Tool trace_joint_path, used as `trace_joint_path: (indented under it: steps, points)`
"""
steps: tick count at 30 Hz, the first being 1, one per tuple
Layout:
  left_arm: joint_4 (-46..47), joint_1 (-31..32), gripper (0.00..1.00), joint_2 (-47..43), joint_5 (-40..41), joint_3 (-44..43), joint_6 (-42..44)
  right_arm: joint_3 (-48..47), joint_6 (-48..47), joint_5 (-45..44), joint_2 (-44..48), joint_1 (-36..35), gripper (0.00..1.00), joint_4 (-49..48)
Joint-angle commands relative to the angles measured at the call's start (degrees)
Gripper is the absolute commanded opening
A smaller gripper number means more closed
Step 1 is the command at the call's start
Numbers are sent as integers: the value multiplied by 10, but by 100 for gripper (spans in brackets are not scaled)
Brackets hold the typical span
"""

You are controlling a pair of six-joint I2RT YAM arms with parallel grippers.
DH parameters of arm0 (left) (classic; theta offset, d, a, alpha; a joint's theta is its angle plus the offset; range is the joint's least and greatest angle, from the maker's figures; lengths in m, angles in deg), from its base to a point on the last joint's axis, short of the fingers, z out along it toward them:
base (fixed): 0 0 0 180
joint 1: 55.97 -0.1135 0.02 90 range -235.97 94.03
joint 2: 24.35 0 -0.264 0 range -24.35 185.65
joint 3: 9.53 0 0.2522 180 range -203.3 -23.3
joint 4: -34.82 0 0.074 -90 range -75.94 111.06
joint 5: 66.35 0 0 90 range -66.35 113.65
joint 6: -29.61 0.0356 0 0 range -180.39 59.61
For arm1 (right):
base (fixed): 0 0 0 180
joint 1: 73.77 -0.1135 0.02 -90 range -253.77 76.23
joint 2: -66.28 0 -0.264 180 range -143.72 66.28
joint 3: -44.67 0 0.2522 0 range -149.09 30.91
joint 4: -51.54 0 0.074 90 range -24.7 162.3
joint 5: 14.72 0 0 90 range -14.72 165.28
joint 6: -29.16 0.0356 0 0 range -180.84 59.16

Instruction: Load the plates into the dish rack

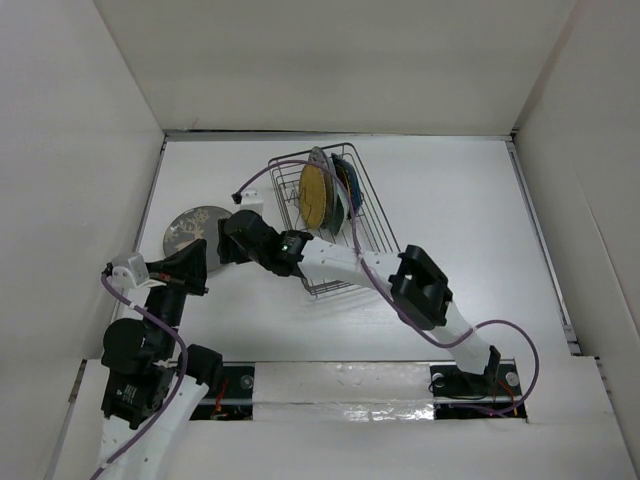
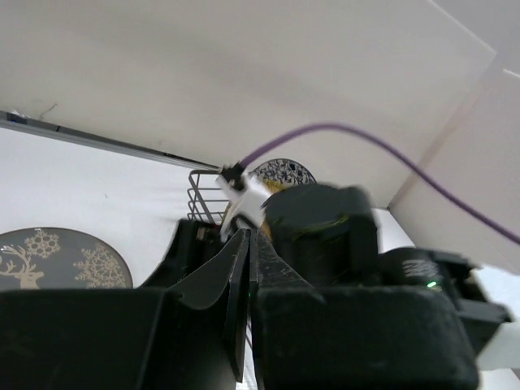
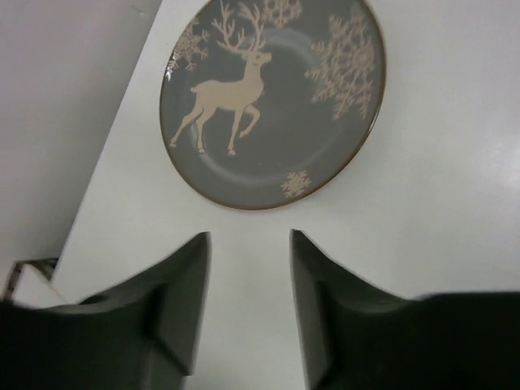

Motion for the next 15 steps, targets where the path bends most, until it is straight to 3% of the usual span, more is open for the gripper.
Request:
trace_joint_path:
  steps: [1, 4, 15]
  points:
    - [27, -3, 0, -9, 28, -2, -7, -19, 103, 37, -27, 6, 64, -51]
    - [27, -3, 0, -15, 27, -3, -7, -9, 153, 27, -48, 0, 69, -57]
    - [20, -3, 10, -38, 8, 0, -6, -6, 321, 67, -129, 0, 70, -72]
